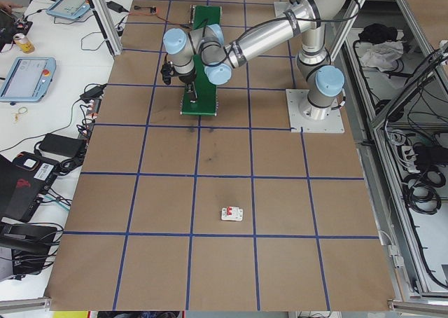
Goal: Move button from left to right
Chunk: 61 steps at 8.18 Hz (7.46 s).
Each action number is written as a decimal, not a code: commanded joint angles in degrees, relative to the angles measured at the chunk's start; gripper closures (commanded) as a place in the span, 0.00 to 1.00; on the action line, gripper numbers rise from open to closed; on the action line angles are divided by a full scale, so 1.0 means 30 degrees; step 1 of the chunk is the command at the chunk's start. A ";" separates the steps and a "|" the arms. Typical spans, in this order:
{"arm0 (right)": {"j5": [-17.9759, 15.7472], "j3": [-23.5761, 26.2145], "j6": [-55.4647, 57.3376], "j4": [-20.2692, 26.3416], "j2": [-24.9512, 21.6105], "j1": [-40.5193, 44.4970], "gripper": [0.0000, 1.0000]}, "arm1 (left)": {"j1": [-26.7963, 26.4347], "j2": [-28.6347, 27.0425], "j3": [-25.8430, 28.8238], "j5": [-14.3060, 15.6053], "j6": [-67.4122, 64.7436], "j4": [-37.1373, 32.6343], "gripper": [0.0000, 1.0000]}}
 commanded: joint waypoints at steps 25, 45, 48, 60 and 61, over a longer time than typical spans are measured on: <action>0.5743 0.3516 0.4066 -1.1362 0.7120 0.0849 0.00 | -0.3526 0.4844 -0.0025 0.0275 -0.1708 -0.1270 0.00; 0.0645 0.2581 0.4600 -1.2365 0.8354 0.3203 1.00 | -0.3350 0.4843 -0.0054 0.0273 -0.1679 -0.1240 0.00; 0.0646 0.0855 -0.3255 -0.9493 0.7064 -0.1855 1.00 | -0.3350 0.4843 -0.0054 0.0303 -0.1679 -0.1240 0.00; 0.1144 0.0963 -3.1945 -1.4378 1.1508 -1.4385 0.98 | -0.3350 0.4872 -0.0112 0.0420 -0.1650 -0.1240 0.00; 0.1114 0.1257 -3.3419 -1.5947 1.1746 -1.4385 0.94 | -0.3350 0.4872 -0.0112 0.0449 -0.1650 -0.1240 0.00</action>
